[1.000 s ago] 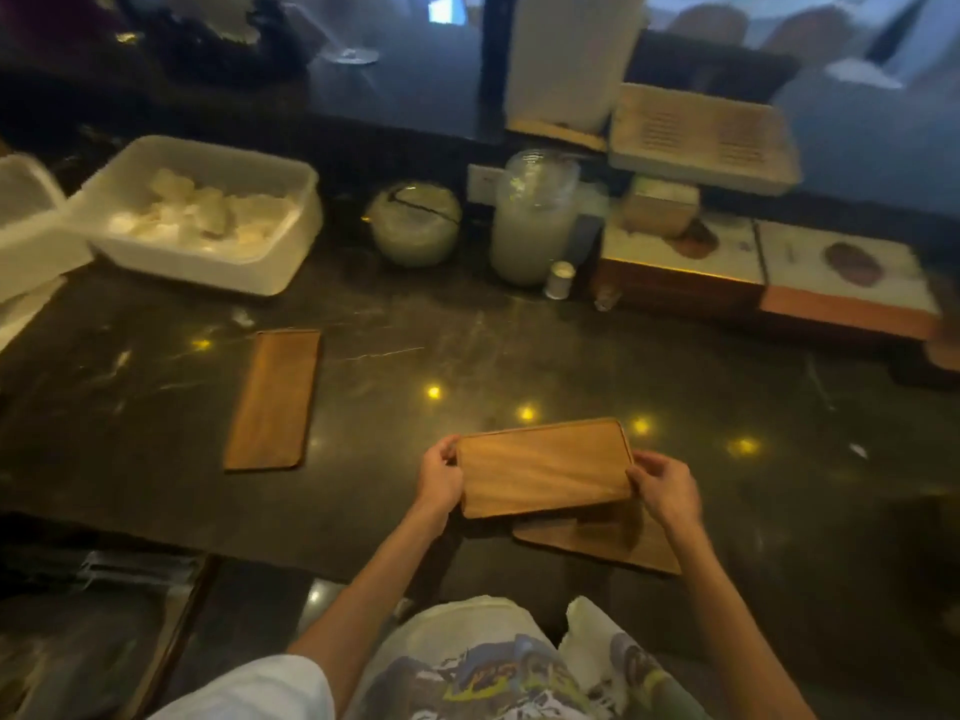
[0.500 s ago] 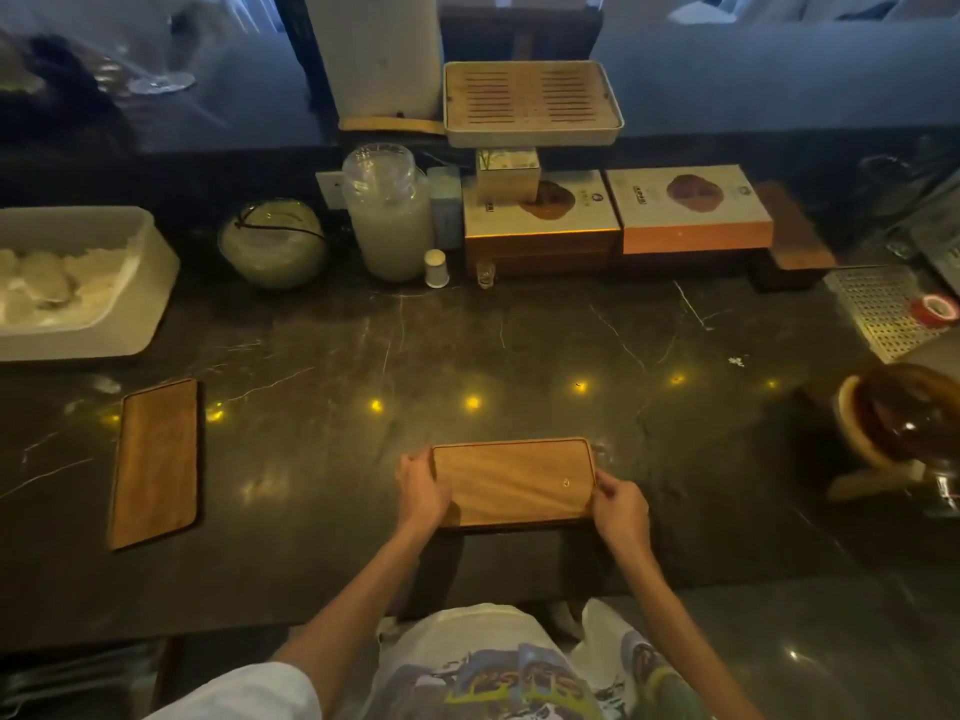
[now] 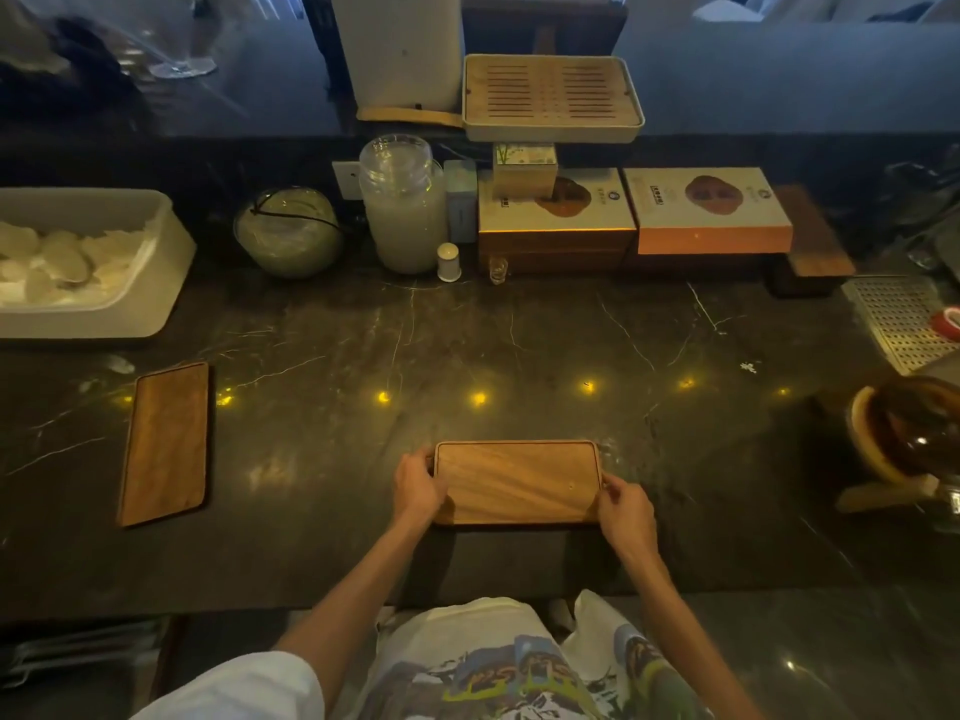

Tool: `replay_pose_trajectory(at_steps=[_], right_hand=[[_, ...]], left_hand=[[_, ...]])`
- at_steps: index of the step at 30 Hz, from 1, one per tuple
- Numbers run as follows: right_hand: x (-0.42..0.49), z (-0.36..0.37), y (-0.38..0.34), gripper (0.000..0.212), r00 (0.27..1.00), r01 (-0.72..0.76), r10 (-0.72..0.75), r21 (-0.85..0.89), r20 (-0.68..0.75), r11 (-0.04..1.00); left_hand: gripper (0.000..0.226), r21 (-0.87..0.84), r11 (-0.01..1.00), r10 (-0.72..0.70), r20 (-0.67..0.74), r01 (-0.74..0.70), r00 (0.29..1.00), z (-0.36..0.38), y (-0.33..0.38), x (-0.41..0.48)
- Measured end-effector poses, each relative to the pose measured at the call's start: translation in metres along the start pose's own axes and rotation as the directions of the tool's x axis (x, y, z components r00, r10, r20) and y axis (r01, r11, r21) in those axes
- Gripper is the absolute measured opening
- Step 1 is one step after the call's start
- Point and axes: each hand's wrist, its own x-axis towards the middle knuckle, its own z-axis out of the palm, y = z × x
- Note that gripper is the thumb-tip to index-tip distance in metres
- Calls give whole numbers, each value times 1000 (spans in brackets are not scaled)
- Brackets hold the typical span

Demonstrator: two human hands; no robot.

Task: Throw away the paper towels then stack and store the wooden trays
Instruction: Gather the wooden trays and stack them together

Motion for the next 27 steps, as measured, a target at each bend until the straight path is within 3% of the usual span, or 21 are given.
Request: replay_pose_trajectory(at_steps=[3, 6, 10, 13, 15, 19, 23, 27], right_hand=[[-2, 1, -14, 38, 999, -32, 26, -141, -46, 990], [-4, 14, -55, 47, 988, 109, -137, -296, -75, 949], [-1, 67, -156, 43, 922, 387, -361, -311, 140, 868], [-10, 135, -245, 39, 804, 577, -472, -283, 363, 766], [-21, 187, -303, 38, 710, 681, -532, -259, 461, 685], [-41, 292, -407, 38, 561, 804, -571, -231, 600, 548], [-48, 373, -472, 53, 514, 832, -521, -248, 681, 496], [-38, 412, -497, 67, 542, 792, -393, -295, 743, 535]], left_hand=[[40, -84, 995, -48, 15, 49, 999, -15, -4, 6], [38, -208, 971, -139, -85, 119, 987, -50, -22, 16], [34, -362, 919, -286, -339, 156, 896, -126, -68, 30], [38, -572, 792, -515, -435, 216, 738, -188, -112, 37], [50, -696, 670, -665, -409, 258, 625, -223, -141, 42], [60, -823, 462, -820, -256, 330, 511, -259, -181, 48], [55, -908, 281, -827, -64, 311, 558, -269, -204, 62], [41, -949, 167, -787, 35, 268, 616, -278, -210, 72]])
